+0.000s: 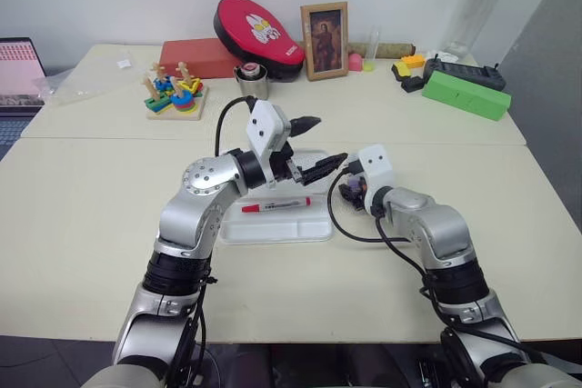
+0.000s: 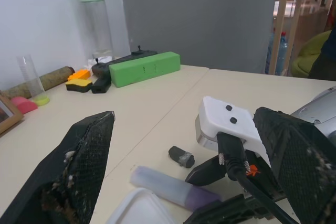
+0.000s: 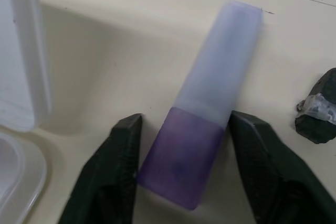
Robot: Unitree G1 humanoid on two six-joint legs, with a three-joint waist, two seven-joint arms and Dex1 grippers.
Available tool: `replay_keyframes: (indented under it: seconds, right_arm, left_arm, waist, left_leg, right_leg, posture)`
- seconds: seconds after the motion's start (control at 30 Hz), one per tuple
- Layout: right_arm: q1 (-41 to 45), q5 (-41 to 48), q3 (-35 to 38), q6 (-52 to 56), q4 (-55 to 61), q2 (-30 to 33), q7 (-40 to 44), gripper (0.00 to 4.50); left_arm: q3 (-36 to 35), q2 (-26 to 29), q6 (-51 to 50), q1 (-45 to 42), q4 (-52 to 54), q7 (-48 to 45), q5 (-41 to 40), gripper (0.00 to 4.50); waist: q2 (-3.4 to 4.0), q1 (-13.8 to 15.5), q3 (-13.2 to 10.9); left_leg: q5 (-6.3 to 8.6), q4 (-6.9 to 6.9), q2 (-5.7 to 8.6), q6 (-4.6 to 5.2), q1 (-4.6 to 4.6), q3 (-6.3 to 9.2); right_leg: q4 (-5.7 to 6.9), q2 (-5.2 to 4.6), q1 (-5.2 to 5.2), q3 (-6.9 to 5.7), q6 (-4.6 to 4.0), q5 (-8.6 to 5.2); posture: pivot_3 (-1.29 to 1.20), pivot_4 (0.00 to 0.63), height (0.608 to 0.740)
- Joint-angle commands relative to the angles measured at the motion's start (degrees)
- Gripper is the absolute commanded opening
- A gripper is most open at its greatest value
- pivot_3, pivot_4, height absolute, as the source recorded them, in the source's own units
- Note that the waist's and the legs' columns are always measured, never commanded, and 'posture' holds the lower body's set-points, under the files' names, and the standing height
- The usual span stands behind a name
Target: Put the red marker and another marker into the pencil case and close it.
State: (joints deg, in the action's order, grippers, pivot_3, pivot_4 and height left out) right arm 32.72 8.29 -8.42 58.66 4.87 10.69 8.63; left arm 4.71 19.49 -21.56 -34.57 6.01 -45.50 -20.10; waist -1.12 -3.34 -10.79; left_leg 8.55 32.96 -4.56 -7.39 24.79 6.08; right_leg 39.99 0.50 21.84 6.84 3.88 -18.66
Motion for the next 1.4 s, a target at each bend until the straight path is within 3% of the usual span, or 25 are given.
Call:
replay_keyframes:
  seconds: [0.03, 0.1, 0.43, 0.6, 0.73, 0.9, 1.1, 1.4]
  right_arm:
    - [1.1, -1.0, 1.9, -0.1, -0.3, 0.2, -0.8, 1.51]
    - [1.3, -1.2, 2.3, 0.0, -0.3, 0.1, -1.0, 1.08]
    - [7.1, 1.3, 9.9, -7.1, -0.2, -1.7, -1.6, 1.12]
    - [11.4, 11.4, 7.8, -17.6, 4.3, 2.7, 21.2, 1.12]
    - [12.9, 15.6, 6.3, -17.7, 4.5, 5.1, 29.5, 1.12]
    - [14.0, 16.3, -5.9, -15.4, 5.9, 10.0, 43.0, 1.12]
    - [14.2, 6.0, -19.9, -19.7, -1.0, 9.2, 43.4, 1.12]
    - [14.0, -0.4, -26.0, -22.8, -5.8, 6.7, 44.3, 1.12]
  left_arm:
    - [0.1, -0.5, 1.5, -1.5, 0.5, 0.6, 0.4, 4.5]
    - [0.1, -0.5, 1.6, -1.8, 0.1, 0.7, 0.5, 4.5]
    - [-3.7, 1.2, -0.3, -1.6, 1.4, 1.2, -2.2, 4.5]
    - [-13.9, 13.3, -8.1, 11.7, 15.7, -3.7, -11.2, 4.5]
    - [-19.8, 18.0, -9.9, 20.4, 20.8, -4.1, -14.2, 4.5]
    - [-31.3, 22.2, -9.8, 39.6, 26.2, -5.7, -13.7, 4.5]
    - [-38.4, 20.1, -10.3, 52.4, 30.3, -4.9, -17.0, 4.5]
    - [-38.1, 18.0, -9.9, 58.2, 34.1, -1.6, -18.6, 4.5]
  waist:
    - [0.0, 0.1, 0.0]
    - [0.0, 0.1, 0.0]
    - [0.0, -0.1, 0.0]
    - [0.04, -2.0, 0.0]
    - [0.03, -1.8, 0.0]
    - [0.06, -1.5, 0.0]
    - [-0.01, -1.4, 0.0]
    - [-0.04, -1.3, 0.0]
  left_leg:
    - [0.0, 0.0, 0.0, 0.0, 0.0, 0.0]
    - [0.0, 0.0, 0.0, 0.0, 0.0, 0.0]
    - [0.0, -0.01, 0.0, 0.0, 0.0, 0.01]
    - [0.01, -0.13, -0.02, 0.01, 0.0, -0.08]
    - [0.01, -0.22, -0.06, 0.02, 0.0, 0.05]
    - [0.01, -0.12, -0.03, 0.01, -0.03, 0.0]
    - [0.02, -0.11, -0.07, 0.01, -0.04, 0.0]
    - [0.02, -0.13, -0.05, 0.0, -0.01, -0.11]
  right_leg:
    - [0.0, 0.0, -0.01, 0.0, 0.0, 0.0]
    - [-0.01, 0.0, -0.01, -0.01, 0.0, 0.0]
    - [-0.01, 0.0, 0.0, -0.01, 0.0, 0.0]
    - [-0.02, 0.0, 0.11, 0.08, -0.01, -0.01]
    - [-0.02, 0.0, 0.05, -0.1, -0.12, -0.17]
    - [-0.03, -0.07, -0.02, -0.07, -0.12, -0.18]
    - [-0.04, -0.04, 0.05, -0.06, -0.02, -0.31]
    - [-0.04, -0.06, 0.18, 0.05, 0.01, -0.28]
  posture:
    - [0.0, 0.15, 0.74]
    - [0.0, 0.15, 0.74]
    - [0.0, 0.15, 0.74]
    - [0.0, 0.15, 0.74]
    - [0.0, 0.15, 0.74]
    - [0.0, 0.15, 0.74]
    - [0.0, 0.15, 0.74]
    - [0.0, 0.15, 0.74]
